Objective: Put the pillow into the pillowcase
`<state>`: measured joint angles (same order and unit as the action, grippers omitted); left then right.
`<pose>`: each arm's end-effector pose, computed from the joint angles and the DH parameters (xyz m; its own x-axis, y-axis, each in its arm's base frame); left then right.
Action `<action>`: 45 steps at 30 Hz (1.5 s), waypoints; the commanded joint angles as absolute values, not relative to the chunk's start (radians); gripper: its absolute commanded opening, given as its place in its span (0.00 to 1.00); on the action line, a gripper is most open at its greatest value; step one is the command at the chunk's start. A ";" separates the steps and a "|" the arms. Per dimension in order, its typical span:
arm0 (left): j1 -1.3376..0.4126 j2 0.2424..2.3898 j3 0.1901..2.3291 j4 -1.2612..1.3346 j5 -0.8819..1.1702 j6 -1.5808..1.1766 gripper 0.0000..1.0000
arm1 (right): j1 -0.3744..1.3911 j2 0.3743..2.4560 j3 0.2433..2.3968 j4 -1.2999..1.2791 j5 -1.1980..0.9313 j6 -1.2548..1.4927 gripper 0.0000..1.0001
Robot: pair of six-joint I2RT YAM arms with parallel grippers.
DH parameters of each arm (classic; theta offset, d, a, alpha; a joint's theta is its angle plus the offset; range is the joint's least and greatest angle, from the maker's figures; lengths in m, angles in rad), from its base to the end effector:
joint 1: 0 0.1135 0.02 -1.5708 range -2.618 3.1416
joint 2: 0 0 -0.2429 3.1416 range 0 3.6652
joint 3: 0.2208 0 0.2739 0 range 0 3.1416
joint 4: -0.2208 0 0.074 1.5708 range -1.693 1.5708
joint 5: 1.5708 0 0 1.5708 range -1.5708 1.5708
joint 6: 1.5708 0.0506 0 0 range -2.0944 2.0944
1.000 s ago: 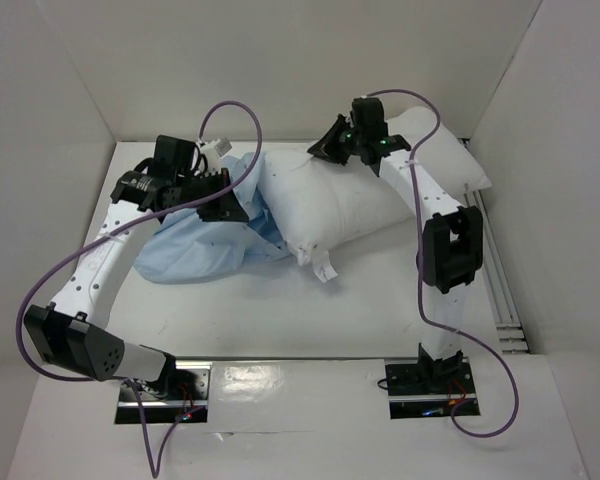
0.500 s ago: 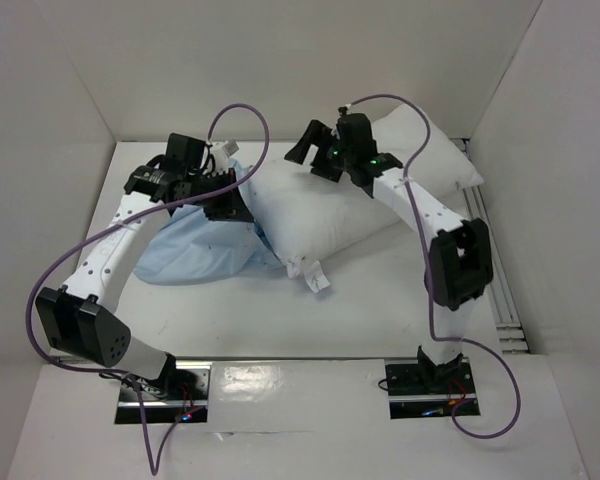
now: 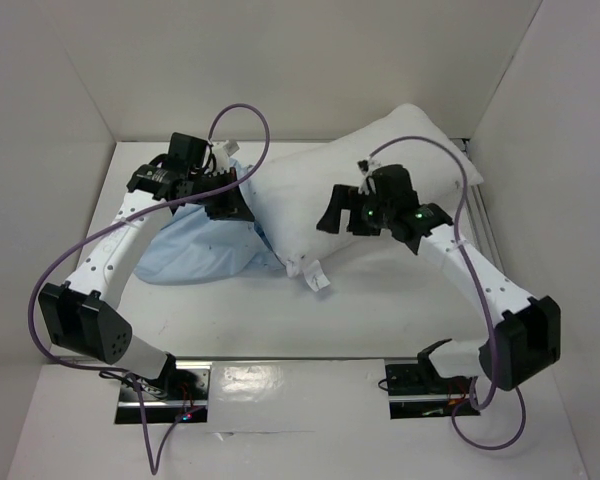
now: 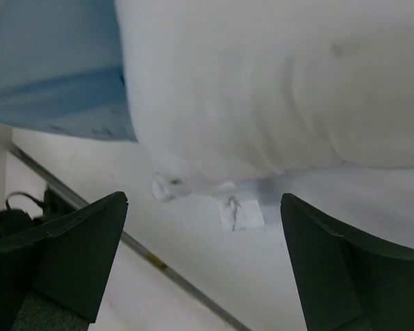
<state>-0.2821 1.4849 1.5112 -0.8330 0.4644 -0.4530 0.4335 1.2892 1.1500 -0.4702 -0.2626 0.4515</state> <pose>0.3272 -0.1184 0.3364 -0.8627 -0.1574 -0.4806 0.1879 0.7825 -0.5936 0.2905 0.1490 0.2988 -0.7287 0.1270 -0.6730 -0.3122 0.8130 0.4915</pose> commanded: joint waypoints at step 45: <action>-0.287 1.437 1.654 -0.923 0.615 -0.411 0.00 | 0.736 1.818 1.215 0.026 -0.368 0.581 0.00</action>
